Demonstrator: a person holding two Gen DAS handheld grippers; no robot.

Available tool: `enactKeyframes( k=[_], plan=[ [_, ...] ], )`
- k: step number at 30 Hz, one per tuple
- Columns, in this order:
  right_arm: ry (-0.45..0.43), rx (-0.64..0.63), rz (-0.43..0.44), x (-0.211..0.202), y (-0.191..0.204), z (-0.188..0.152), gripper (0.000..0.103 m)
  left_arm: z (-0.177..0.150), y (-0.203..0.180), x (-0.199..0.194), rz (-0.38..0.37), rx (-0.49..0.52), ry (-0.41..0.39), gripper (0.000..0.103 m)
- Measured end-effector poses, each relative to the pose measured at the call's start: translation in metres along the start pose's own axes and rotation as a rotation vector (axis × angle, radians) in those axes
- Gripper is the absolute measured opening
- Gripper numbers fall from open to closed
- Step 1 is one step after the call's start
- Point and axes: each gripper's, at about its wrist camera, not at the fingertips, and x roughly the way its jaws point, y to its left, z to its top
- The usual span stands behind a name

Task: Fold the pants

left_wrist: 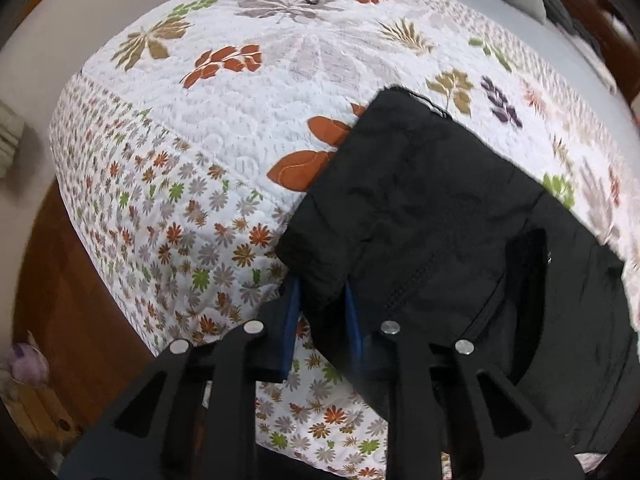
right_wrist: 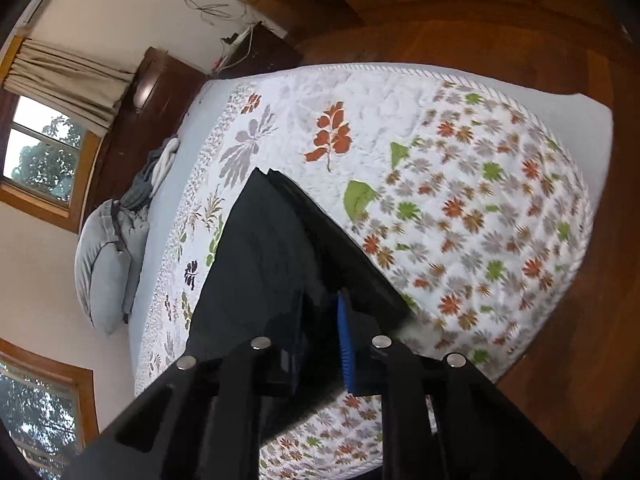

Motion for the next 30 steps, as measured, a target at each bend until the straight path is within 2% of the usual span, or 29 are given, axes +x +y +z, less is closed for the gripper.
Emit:
enactKeyframes(
  k=[8,11,13,14,15,16,18,20,21,22,25,27,29,30],
  plan=[
    [0.019,0.059,-0.017,0.005,-0.026,-0.006,0.015,0.001,0.004,-0.004,-0.011,0.003,-0.008,0.021],
    [0.006,0.072,-0.001,-0.004,-0.03,-0.005,0.024,0.002,0.006,-0.006,-0.016,-0.018,-0.01,0.023],
    [-0.041,0.071,-0.019,-0.021,-0.032,-0.004,0.036,0.002,0.006,-0.01,-0.008,-0.016,-0.021,0.037],
    [-0.063,0.071,-0.035,-0.029,-0.032,-0.005,0.036,0.001,0.008,-0.015,-0.005,-0.018,-0.036,0.045],
    [-0.084,0.064,-0.044,-0.036,-0.031,-0.005,0.036,0.001,0.01,-0.019,-0.009,-0.024,-0.052,0.063],
    [-0.104,0.043,-0.035,-0.043,-0.026,-0.007,0.036,-0.001,0.012,-0.025,-0.013,-0.029,-0.074,0.072],
    [-0.097,-0.006,0.008,-0.045,-0.013,-0.012,0.036,-0.005,0.013,-0.04,-0.016,-0.043,-0.137,0.076],
    [-0.061,-0.036,0.045,-0.035,-0.003,-0.015,0.036,-0.009,0.01,-0.05,-0.049,-0.042,-0.172,0.083],
    [-0.032,-0.034,0.053,-0.024,0.0,-0.017,0.036,-0.012,0.006,-0.055,-0.075,-0.031,-0.193,0.089],
    [-0.013,-0.035,0.044,-0.015,0.002,-0.018,0.036,-0.014,0.002,-0.055,-0.085,-0.016,-0.2,0.09],
    [0.049,-0.017,-0.011,0.01,-0.004,-0.013,0.033,-0.015,-0.013,-0.042,-0.083,0.059,-0.137,0.09],
    [0.03,0.007,0.024,0.002,-0.006,-0.009,0.034,-0.016,-0.02,-0.029,-0.093,0.093,-0.078,0.09],
    [-0.025,0.034,0.087,-0.018,-0.01,-0.007,0.051,-0.019,-0.023,-0.022,-0.11,0.108,-0.06,0.09],
    [-0.052,0.059,0.1,-0.028,-0.016,-0.006,0.066,-0.021,-0.023,-0.019,-0.12,0.109,-0.057,0.091]
  ],
)
